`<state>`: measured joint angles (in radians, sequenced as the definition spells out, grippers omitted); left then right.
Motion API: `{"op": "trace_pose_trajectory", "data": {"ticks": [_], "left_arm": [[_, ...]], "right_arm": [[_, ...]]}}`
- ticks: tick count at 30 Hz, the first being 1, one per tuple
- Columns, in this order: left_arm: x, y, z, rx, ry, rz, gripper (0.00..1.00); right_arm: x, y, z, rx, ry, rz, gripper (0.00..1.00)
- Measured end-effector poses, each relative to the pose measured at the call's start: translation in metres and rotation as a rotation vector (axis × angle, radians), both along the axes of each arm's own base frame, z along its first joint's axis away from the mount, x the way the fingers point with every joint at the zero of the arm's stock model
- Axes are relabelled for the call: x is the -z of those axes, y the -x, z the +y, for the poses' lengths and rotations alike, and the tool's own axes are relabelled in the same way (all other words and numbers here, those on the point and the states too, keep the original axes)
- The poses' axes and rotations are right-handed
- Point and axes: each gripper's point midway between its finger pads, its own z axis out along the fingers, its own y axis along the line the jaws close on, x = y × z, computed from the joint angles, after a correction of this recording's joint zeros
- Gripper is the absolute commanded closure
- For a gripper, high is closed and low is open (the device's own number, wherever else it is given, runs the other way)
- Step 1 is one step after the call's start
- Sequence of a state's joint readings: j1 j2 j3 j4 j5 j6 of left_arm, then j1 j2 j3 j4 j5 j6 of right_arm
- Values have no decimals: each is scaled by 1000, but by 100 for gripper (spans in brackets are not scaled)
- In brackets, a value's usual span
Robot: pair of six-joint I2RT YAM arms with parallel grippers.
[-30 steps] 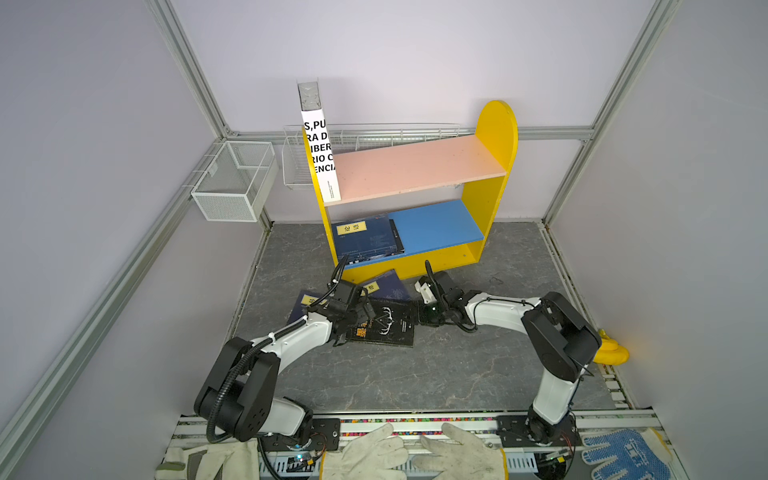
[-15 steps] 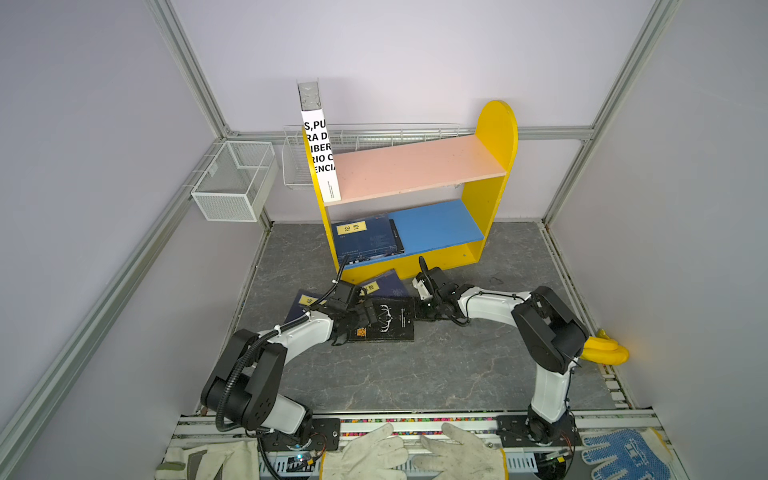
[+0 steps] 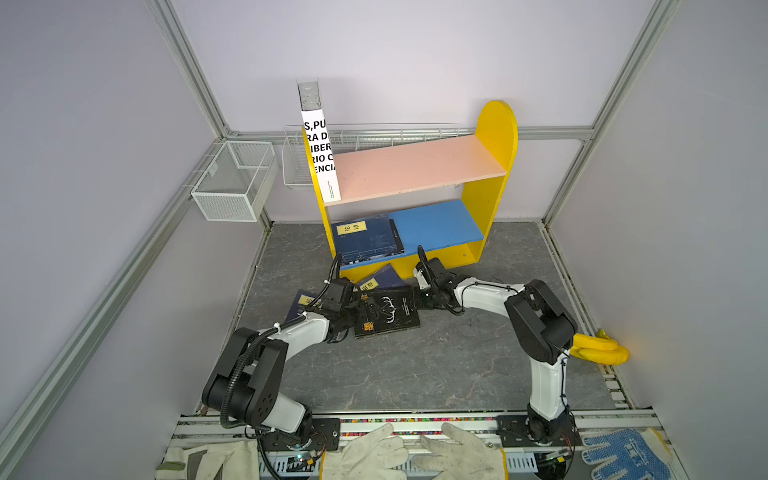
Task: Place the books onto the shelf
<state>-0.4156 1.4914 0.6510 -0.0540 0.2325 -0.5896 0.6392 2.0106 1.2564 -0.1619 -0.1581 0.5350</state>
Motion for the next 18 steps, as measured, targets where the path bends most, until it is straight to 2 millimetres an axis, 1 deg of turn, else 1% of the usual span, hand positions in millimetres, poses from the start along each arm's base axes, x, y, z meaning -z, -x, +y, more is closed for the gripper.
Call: {"op": "trace_pose_trajectory", "data": {"ticks": [6, 8, 10, 18], "left_arm": [[-5, 19, -12, 48, 98, 44, 6], [-10, 21, -15, 52, 124, 53, 6], [-17, 23, -17, 50, 149, 53, 7], [-55, 23, -22, 28, 248, -3, 9]], "right_arm": [[0, -7, -2, 1, 0, -13, 64], [0, -8, -1, 2, -3, -16, 64], [-1, -9, -1, 4, -6, -20, 64], [-3, -14, -2, 12, -17, -34, 64]]}}
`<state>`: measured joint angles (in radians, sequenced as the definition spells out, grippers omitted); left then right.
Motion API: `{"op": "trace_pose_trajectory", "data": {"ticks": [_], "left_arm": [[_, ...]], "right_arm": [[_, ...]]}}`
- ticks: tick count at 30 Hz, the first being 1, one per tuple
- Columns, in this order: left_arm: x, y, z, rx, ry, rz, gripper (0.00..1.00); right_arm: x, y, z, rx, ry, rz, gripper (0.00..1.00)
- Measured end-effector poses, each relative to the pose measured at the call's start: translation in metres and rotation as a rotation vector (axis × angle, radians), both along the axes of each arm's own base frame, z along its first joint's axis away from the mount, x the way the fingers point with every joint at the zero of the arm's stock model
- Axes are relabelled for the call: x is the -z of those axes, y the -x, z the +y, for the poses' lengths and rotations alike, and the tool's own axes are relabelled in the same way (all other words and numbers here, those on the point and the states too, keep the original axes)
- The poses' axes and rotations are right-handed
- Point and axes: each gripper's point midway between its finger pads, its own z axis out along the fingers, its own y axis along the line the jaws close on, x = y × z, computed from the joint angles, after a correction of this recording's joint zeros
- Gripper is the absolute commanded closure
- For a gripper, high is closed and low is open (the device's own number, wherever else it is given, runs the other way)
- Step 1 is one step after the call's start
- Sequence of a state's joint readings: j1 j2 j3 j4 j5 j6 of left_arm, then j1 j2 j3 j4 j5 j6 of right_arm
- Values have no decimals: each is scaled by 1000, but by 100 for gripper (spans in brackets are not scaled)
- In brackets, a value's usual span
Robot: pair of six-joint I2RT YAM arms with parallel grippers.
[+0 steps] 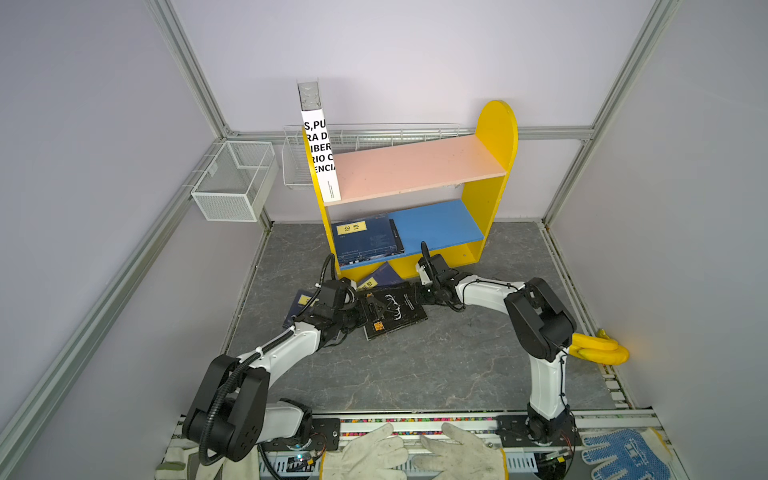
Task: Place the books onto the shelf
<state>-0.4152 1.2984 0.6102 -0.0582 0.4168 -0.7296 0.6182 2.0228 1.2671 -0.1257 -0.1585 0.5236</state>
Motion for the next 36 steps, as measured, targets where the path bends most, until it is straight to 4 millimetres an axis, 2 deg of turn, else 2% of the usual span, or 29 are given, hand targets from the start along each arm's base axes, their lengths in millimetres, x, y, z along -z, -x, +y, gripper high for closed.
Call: {"op": "trace_pose_trajectory", "data": {"ticks": [6, 13, 16, 24, 32, 36], "left_arm": [[-19, 2, -2, -10, 43, -31, 6], [-16, 3, -1, -53, 77, 15, 6], [-13, 5, -1, -64, 84, 30, 9], [-22, -3, -4, -77, 131, -14, 37], [-20, -5, -10, -65, 163, -19, 78], [-18, -5, -9, -70, 158, -13, 91]], "right_arm": [[0, -1, 2, -3, -13, 0, 64], [0, 0, 4, -3, -27, 7, 65], [0, 1, 5, -7, -32, 10, 65], [-1, -1, 5, -2, -56, 15, 65], [-5, 3, 8, 2, -124, 32, 64], [-13, 7, 1, 15, -145, 42, 63]]}}
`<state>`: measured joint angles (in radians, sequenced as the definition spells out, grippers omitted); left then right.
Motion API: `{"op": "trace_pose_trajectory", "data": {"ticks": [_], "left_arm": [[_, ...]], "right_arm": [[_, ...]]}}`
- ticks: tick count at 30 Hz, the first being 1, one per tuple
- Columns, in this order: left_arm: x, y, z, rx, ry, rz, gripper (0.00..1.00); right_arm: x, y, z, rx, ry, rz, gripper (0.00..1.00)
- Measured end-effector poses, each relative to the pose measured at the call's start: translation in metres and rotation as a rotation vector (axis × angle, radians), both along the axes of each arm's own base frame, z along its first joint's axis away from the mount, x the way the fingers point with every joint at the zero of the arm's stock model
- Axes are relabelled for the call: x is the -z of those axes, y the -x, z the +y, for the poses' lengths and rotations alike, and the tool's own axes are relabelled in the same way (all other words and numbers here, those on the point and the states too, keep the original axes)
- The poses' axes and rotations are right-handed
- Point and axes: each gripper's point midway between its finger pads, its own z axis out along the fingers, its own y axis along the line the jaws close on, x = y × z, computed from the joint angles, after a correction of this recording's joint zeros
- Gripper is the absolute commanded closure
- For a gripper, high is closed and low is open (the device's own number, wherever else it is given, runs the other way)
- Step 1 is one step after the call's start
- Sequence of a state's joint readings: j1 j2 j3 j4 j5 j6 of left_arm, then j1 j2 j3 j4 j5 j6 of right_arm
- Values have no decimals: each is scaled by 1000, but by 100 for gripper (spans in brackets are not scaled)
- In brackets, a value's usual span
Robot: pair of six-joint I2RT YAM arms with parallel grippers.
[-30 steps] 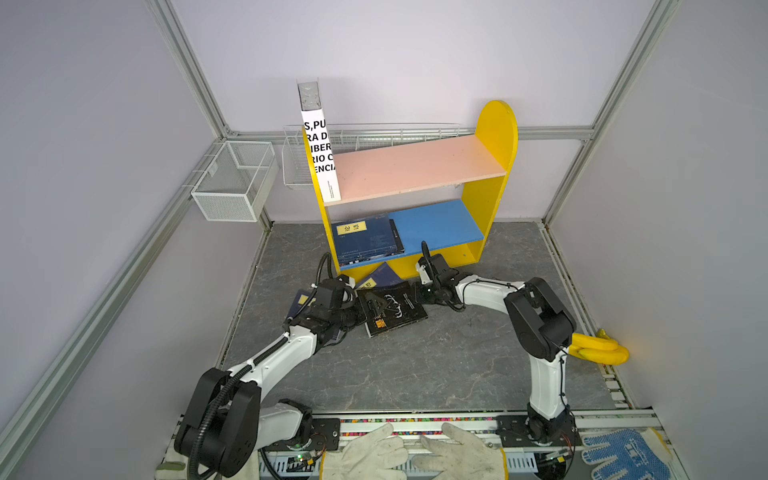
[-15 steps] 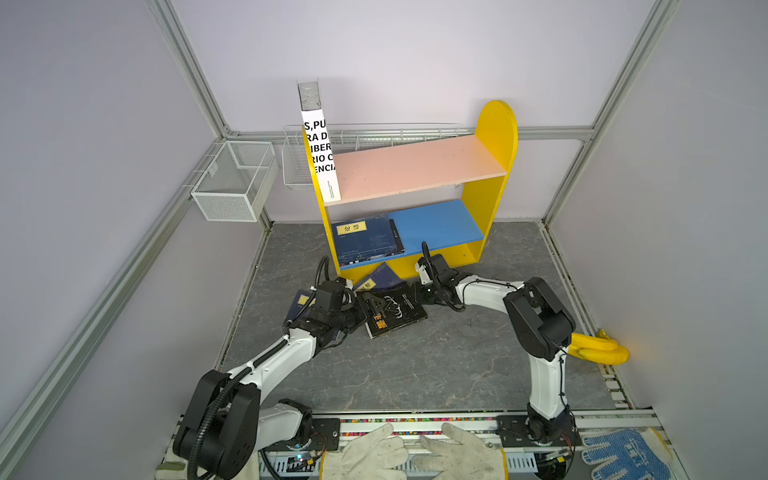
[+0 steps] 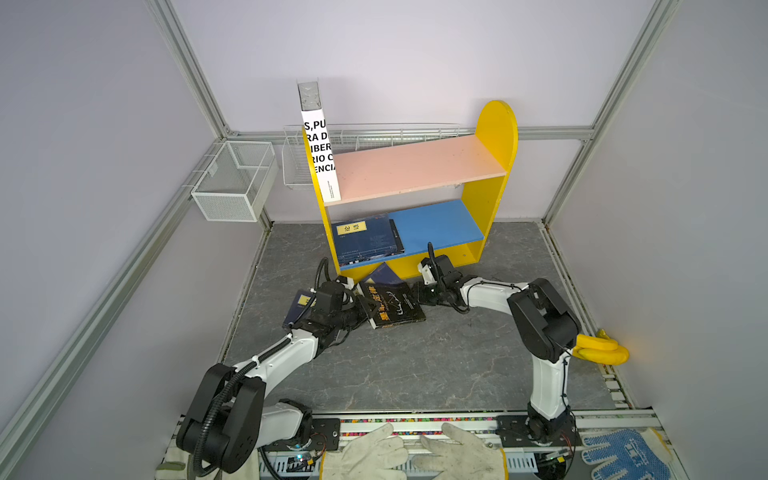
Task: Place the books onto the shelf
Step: 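Lift the black book upright with the right gripper while left gripper steadies it, then carry the black book to the blue shelf with the right gripper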
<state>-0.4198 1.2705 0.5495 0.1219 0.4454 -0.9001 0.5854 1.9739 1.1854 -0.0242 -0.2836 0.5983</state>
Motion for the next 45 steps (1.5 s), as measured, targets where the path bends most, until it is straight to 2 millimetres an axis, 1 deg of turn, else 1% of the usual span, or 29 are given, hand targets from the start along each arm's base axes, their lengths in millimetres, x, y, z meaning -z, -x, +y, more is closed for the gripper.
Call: {"op": "trace_pose_trajectory", "data": {"ticks": [3, 5, 6, 8, 10, 12, 14, 16, 17, 19, 22, 24, 26, 28, 30, 32, 33, 37, 42, 45], "left_arm": [[0, 3, -2, 15, 3, 6, 97], [0, 7, -3, 27, 4, 13, 98], [-1, 9, -3, 33, 4, 13, 98], [-5, 13, -3, 46, 1, 8, 99], [-10, 20, -3, 61, -4, 5, 99], [-16, 29, -4, 84, -11, 1, 100], [-27, 36, -8, 114, -16, -14, 100], [-44, 41, -14, 144, -9, -48, 100], [-54, 42, -18, 156, 0, -69, 100], [-78, 39, -25, 171, 27, -119, 100], [-111, 27, -32, 169, 67, -196, 100], [-132, 16, -38, 166, 92, -244, 100], [-150, 1, -47, 163, 118, -286, 100], [-165, -16, -57, 158, 147, -322, 100], [-174, -31, -66, 154, 171, -344, 100], [-177, -46, -74, 149, 189, -353, 100], [-177, -52, -78, 147, 197, -353, 100], [-171, -69, -92, 142, 233, -340, 100], [-164, -78, -105, 136, 279, -316, 100], [-164, -80, -110, 132, 306, -312, 100]], "right_arm": [[-4, 6, -6, 9, -18, 17, 58], [-7, 11, -9, 14, -36, 30, 54], [-9, 14, -11, 16, -48, 35, 51], [-19, 19, -14, 20, -73, 37, 42], [-37, 24, -17, 23, -105, 20, 35], [-59, 24, -23, 37, -133, -19, 27], [-87, 24, -32, 61, -168, -71, 19], [-116, 22, -46, 97, -210, -128, 13], [-128, 20, -54, 119, -226, -151, 11], [-149, 20, -71, 164, -265, -191, 7], [-171, 24, -97, 230, -326, -230, 1], [-181, 29, -112, 266, -360, -241, 2], [-193, 35, -120, 291, -393, -254, 4], [-205, 43, -123, 300, -432, -273, 3], [-214, 51, -124, 303, -481, -288, 2], [-217, 55, -124, 308, -523, -289, 1], [-217, 56, -124, 313, -540, -284, 2], [-209, 57, -124, 342, -575, -252, 5], [-215, 49, -122, 355, -613, -266, 11], [-211, 39, -117, 363, -634, -254, 17]]}}
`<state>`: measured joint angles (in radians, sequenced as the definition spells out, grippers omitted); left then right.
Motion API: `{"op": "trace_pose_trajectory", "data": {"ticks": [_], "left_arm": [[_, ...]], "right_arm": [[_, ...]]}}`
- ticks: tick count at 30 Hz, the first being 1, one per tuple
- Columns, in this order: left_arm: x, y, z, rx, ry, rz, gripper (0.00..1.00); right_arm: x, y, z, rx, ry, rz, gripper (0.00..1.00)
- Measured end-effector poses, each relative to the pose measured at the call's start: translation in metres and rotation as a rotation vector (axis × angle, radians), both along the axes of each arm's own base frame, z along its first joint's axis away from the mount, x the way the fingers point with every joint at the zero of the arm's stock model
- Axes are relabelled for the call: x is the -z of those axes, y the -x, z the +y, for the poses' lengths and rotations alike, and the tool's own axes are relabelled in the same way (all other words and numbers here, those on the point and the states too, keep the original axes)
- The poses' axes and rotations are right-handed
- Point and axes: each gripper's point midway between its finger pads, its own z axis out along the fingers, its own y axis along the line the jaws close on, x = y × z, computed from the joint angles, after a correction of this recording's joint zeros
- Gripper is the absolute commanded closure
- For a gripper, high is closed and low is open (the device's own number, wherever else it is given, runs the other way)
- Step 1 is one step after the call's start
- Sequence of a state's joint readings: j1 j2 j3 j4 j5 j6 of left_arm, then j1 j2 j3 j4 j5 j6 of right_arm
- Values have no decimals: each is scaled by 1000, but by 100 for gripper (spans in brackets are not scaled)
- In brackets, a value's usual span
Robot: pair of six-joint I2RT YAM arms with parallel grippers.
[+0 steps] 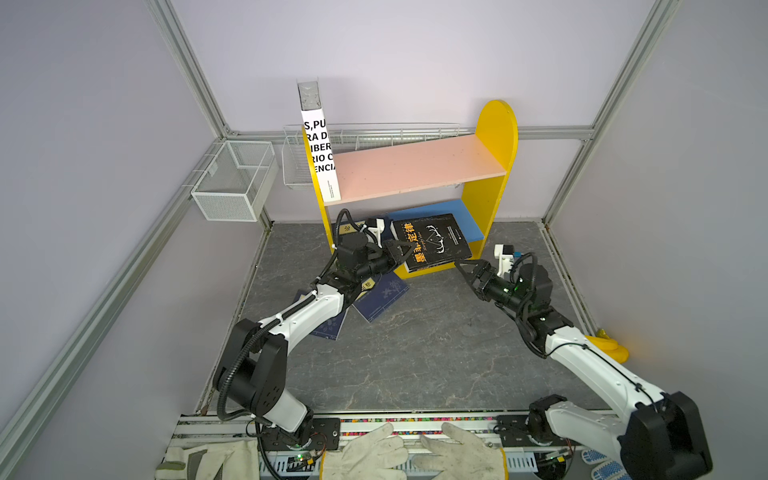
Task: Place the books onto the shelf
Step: 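Carry the black book to the blue shelf with the right gripper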
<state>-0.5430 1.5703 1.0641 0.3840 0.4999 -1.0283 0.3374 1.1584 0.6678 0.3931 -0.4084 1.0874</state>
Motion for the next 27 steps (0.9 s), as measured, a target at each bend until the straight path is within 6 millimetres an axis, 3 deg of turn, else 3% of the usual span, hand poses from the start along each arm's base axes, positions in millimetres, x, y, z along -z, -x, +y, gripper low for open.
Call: {"op": "trace_pose_trajectory", "data": {"ticks": [7, 12, 19, 27], "left_arm": [[-15, -3, -4, -16, 60, -13, 100], [-17, -9, -9, -21, 85, -15, 100], [2, -18, -15, -29, 90, 39, 100], [-5, -18, -16, -27, 129, 32, 100]], "right_arm": [[19, -22, 13, 8, -44, 41, 26], [9, -28, 16, 20, -75, 1, 28], [-12, -31, 19, 26, -120, -66, 28], [0, -53, 33, 30, -164, -33, 45]]}}
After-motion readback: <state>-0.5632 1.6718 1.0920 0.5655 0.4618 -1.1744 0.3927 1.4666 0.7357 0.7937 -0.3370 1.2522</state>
